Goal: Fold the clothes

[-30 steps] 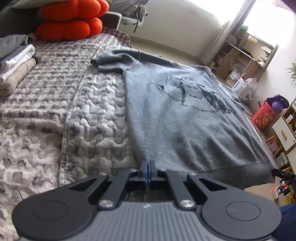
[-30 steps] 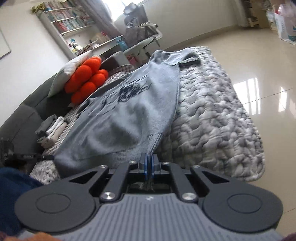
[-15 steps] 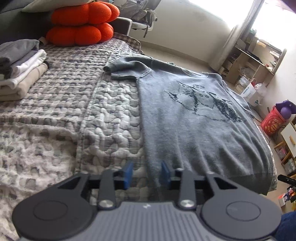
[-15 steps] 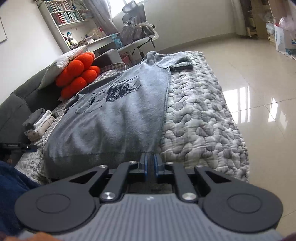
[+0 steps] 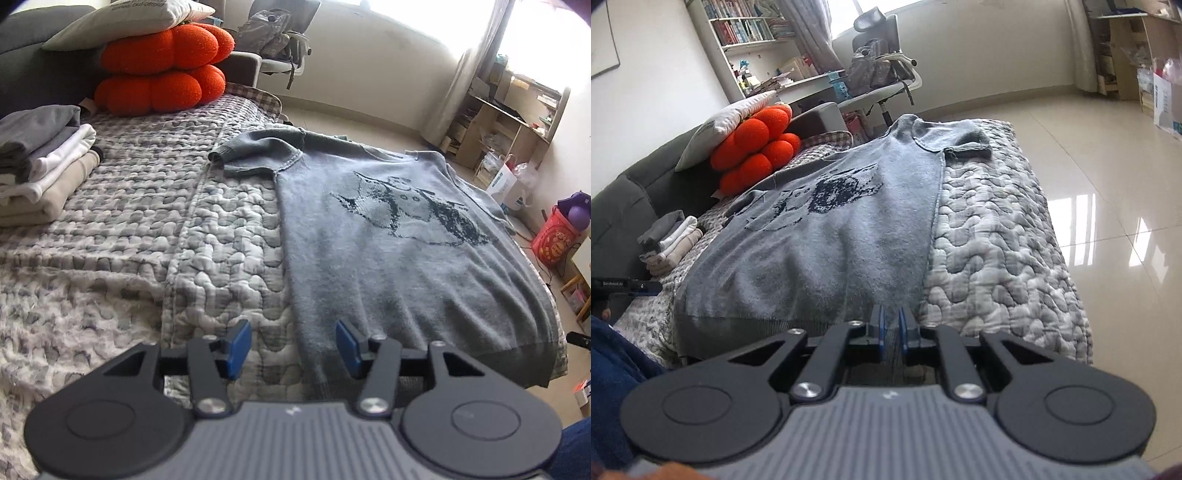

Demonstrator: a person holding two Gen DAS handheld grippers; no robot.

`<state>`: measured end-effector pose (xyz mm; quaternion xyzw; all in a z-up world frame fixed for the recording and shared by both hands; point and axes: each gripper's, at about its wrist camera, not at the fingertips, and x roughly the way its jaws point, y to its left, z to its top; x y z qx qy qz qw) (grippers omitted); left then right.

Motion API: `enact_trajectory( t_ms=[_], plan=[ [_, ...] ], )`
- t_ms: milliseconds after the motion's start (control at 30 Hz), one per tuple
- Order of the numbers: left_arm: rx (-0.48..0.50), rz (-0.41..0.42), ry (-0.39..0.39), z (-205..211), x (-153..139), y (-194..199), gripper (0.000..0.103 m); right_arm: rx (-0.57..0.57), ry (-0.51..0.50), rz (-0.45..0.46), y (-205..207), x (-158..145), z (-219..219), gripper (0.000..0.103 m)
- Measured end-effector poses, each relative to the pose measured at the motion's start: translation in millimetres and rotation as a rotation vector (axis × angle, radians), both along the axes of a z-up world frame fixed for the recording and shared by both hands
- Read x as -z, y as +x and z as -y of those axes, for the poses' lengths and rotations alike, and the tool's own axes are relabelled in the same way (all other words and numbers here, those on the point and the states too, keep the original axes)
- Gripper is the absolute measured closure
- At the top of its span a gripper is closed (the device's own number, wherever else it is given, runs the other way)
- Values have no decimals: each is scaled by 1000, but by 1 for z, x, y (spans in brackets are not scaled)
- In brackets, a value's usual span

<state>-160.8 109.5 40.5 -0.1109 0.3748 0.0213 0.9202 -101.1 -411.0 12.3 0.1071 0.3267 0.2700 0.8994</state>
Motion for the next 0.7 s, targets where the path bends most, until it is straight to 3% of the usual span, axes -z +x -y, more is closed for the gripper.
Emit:
enact_trajectory(
  t_ms=[400, 433, 533, 700],
  plan=[
    [-43, 8, 9, -11, -3, 10, 42, -8, -20, -9, 19, 3, -5, 89],
    [-44, 13, 7, -12, -4, 13, 42, -3, -20, -7, 22, 2, -4, 87],
    [-47, 30, -3, -12, -7, 23, 42, 13, -20, 6, 34, -1, -5, 62],
    [-28, 64, 20, -9, -14, 51, 41, -20, -48, 43, 62, -13, -16, 62]
  ],
)
